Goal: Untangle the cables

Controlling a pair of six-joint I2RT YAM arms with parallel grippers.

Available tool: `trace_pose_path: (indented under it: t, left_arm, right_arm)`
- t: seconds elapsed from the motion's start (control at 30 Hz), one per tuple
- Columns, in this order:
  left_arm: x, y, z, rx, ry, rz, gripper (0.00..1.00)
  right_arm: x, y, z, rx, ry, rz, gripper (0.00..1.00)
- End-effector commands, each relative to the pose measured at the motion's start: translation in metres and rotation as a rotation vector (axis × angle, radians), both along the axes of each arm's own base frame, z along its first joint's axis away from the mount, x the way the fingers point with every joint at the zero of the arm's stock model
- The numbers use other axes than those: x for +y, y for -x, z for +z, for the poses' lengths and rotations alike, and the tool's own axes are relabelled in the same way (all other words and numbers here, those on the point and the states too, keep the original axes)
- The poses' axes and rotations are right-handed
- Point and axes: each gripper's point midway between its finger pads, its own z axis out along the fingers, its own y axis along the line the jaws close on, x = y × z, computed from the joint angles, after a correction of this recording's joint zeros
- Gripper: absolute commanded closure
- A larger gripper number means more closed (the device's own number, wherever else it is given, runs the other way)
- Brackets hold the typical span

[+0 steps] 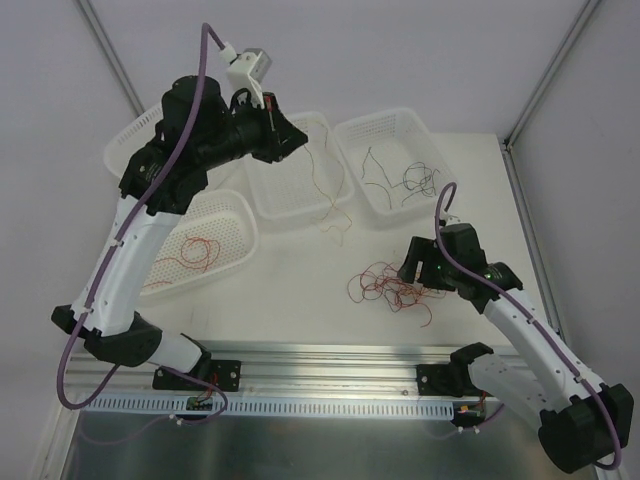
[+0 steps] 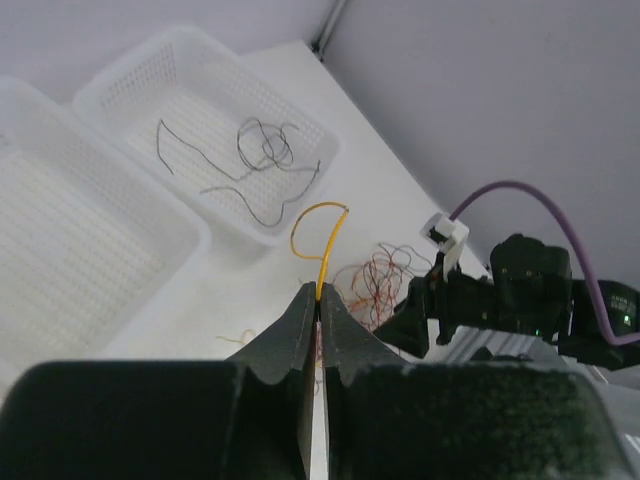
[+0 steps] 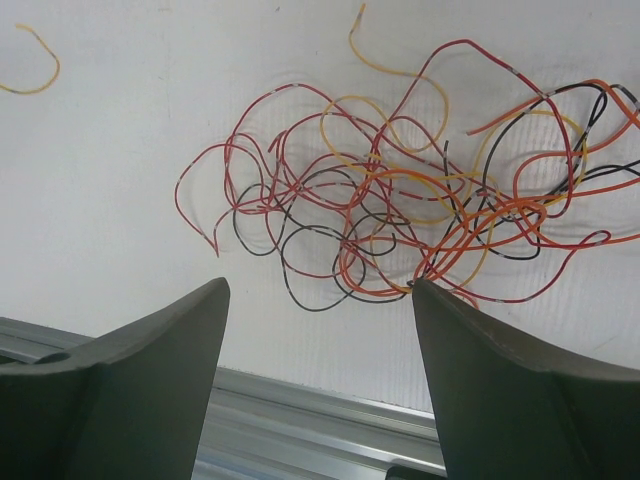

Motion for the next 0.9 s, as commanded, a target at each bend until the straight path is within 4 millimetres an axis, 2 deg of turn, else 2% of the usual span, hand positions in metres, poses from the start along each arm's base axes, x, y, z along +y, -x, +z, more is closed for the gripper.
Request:
trace_pose_path:
  t: [0.0, 0.13, 0.23, 0.27, 0.33, 0.37, 0.43, 0.47, 0.53, 0.57, 0.63, 0.67, 0.73, 0.77, 0.8, 0.83, 0.87]
  left_arm:
    - [0.023, -0.019, 0.044, -0.171, -0.012, 0.137, 1.0]
    - [0.046, -0.044, 0.069, -0.261, -0.04, 0.304, 1.0]
    - [0.063, -0.075, 0.08, -0.3, -0.046, 0.455, 1.0]
    - [0.062, -0.091, 0.072, -0.29, -0.057, 0.483, 1.0]
    - [0.062, -0.111, 0.064, -0.279, -0.053, 0.514, 1.0]
    - [0.062, -0.13, 0.053, -0.265, -0.062, 0.532, 1.0]
    - [0.062, -0.15, 0.043, -0.252, -0.076, 0.548, 1.0]
    - [0.065, -0.167, 0.032, -0.236, -0.085, 0.571, 1.0]
    - [0.068, -0.183, 0.02, -0.216, -0.096, 0.587, 1.0]
    - [0.072, -0.198, 0.004, -0.19, -0.113, 0.608, 1.0]
    - [0.075, -0.214, -0.016, -0.167, -0.139, 0.624, 1.0]
    - [0.074, -0.227, -0.038, -0.134, -0.165, 0.622, 1.0]
    - [0.074, -0.241, -0.065, -0.1, -0.199, 0.621, 1.0]
    - [0.072, -0.252, -0.095, -0.056, -0.243, 0.617, 1.0]
    - [0.073, -0.258, -0.112, -0.033, -0.262, 0.616, 1.0]
    - [0.068, -0.266, -0.144, 0.019, -0.294, 0.595, 1.0]
    - [0.068, -0.269, -0.161, 0.048, -0.308, 0.584, 1.0]
  right_arm:
    - [-0.003, 0.003, 0.007, -0.018, 0.003, -0.009, 0.22]
    - [-0.004, 0.006, 0.007, -0.018, 0.006, -0.008, 0.22]
    - [-0.011, 0.005, 0.006, -0.032, 0.031, -0.027, 0.22]
    - [-0.011, 0.004, 0.006, -0.035, 0.033, -0.03, 0.21]
    - [-0.012, 0.004, 0.004, -0.031, 0.04, -0.028, 0.21]
    - [-0.011, 0.004, 0.004, -0.029, 0.038, -0.026, 0.21]
    - [-0.011, 0.005, 0.004, -0.027, 0.035, -0.023, 0.21]
    - [-0.011, 0.006, 0.005, -0.029, 0.032, -0.022, 0.21]
    - [-0.012, 0.007, 0.006, -0.033, 0.032, -0.022, 0.21]
    - [-0.012, 0.008, 0.006, -0.035, 0.034, -0.022, 0.21]
    - [-0.013, 0.009, 0.007, -0.036, 0.037, -0.021, 0.21]
    - [-0.014, 0.01, 0.007, -0.034, 0.04, -0.018, 0.21]
    - [-0.014, 0.011, 0.006, -0.029, 0.043, -0.017, 0.21]
    - [-0.014, 0.011, 0.005, -0.028, 0.045, -0.016, 0.21]
    - [-0.014, 0.012, 0.005, -0.026, 0.043, -0.016, 0.21]
    - [-0.014, 0.013, 0.004, -0.02, 0.046, -0.012, 0.21]
    - [-0.014, 0.013, 0.003, -0.017, 0.047, -0.012, 0.21]
